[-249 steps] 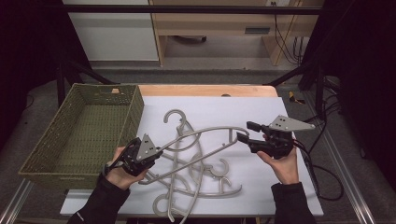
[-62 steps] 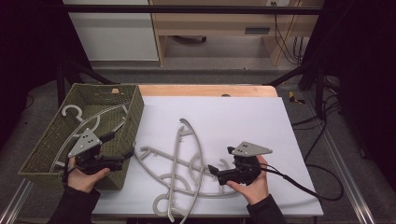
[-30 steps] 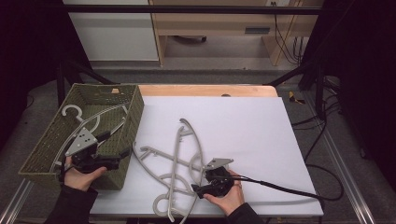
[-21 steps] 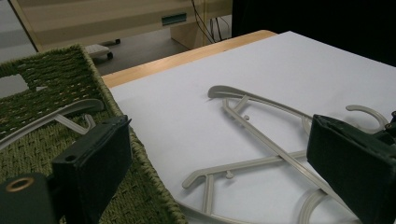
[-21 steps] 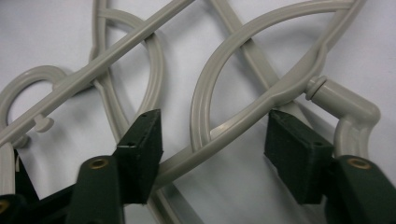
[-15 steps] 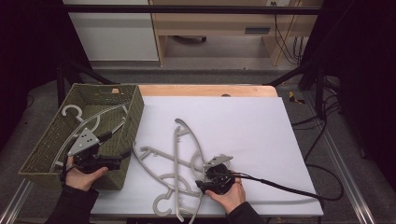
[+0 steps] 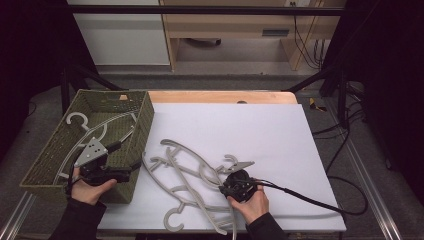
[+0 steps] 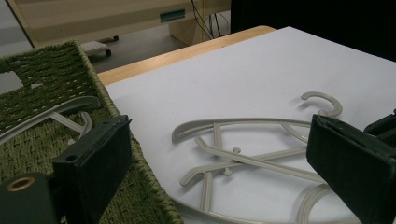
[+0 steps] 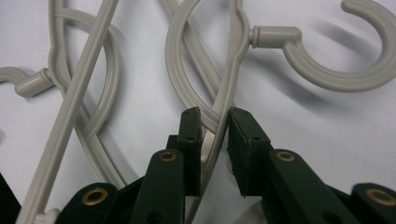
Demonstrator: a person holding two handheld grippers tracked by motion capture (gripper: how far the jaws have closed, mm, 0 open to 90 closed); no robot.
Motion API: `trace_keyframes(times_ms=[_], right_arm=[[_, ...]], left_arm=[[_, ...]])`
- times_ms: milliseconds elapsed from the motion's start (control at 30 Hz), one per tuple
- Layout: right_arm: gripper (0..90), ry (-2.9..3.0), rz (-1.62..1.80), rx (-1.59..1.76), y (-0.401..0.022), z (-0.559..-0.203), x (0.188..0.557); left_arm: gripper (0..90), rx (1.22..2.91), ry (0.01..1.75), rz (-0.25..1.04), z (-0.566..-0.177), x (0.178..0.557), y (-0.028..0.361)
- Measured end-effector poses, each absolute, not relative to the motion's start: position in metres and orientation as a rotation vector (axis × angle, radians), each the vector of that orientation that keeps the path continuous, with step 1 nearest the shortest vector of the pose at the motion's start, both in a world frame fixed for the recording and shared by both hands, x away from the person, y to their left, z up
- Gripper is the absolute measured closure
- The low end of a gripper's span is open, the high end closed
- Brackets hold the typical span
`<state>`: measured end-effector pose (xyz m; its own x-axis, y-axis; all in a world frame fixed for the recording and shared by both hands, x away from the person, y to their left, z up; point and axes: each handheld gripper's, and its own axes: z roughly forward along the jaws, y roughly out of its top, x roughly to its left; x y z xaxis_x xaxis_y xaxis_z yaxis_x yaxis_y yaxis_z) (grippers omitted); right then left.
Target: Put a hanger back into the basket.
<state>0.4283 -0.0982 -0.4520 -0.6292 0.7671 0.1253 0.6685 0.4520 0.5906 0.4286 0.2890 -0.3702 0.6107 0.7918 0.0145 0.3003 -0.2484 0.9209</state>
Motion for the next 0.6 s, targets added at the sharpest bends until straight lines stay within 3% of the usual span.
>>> trace_keyframes(times_ms=[200, 333, 600], right_arm=[[77.9, 2.525, 0.887, 1.219, -0.103, -0.449, 0.431], [66.6, 2.527, 0.886, 1.239, -0.108, -0.449, 0.432], [58.1, 2.565, 0.817, 1.253, -0.109, -0.459, 0.431]], left_arm=[[6.6, 1.828, 0.878, 0.604, -0.371, 0.429, 0.287], [6.6, 1.835, 0.876, 0.599, -0.372, 0.429, 0.286], [6.7, 1.842, 0.869, 0.597, -0.373, 0.429, 0.284]])
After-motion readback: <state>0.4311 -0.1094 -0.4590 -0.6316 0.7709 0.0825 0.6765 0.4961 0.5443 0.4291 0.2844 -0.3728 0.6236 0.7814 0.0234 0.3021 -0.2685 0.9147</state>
